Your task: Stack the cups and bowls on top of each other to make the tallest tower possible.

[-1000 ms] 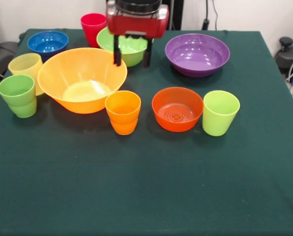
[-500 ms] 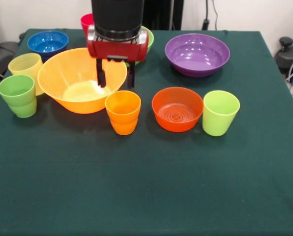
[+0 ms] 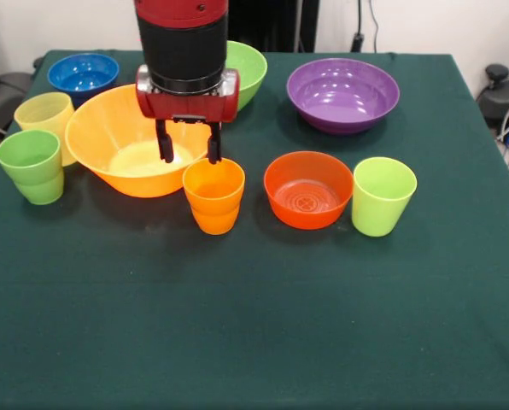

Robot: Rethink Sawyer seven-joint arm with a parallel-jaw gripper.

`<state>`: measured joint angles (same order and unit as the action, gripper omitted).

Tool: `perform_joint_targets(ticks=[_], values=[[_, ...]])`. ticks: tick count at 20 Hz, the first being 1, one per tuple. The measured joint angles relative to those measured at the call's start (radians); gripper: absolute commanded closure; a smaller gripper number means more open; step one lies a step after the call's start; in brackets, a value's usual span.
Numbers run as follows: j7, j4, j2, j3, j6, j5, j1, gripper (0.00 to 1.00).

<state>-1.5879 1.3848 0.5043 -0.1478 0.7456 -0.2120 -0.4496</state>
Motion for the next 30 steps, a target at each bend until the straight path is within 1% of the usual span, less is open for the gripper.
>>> perform_joint_targets(ticks=[8, 15, 19, 22, 30], values=[[0.0, 0.01, 0.006, -0.042, 0.004, -0.027, -0.063, 0.0], [0.0, 0.051, 0.021, -0.072, 0.004, -0.059, -0.107, 0.0], [0.0, 0.096, 0.033, -0.082, 0.004, -0.077, -0.123, 0.0], [0.0, 0.147, 0.051, -0.095, 0.004, -0.092, -0.134, 0.0], [0.0, 0.244, 0.087, -0.116, -0.006, -0.121, -0.145, 0.0]])
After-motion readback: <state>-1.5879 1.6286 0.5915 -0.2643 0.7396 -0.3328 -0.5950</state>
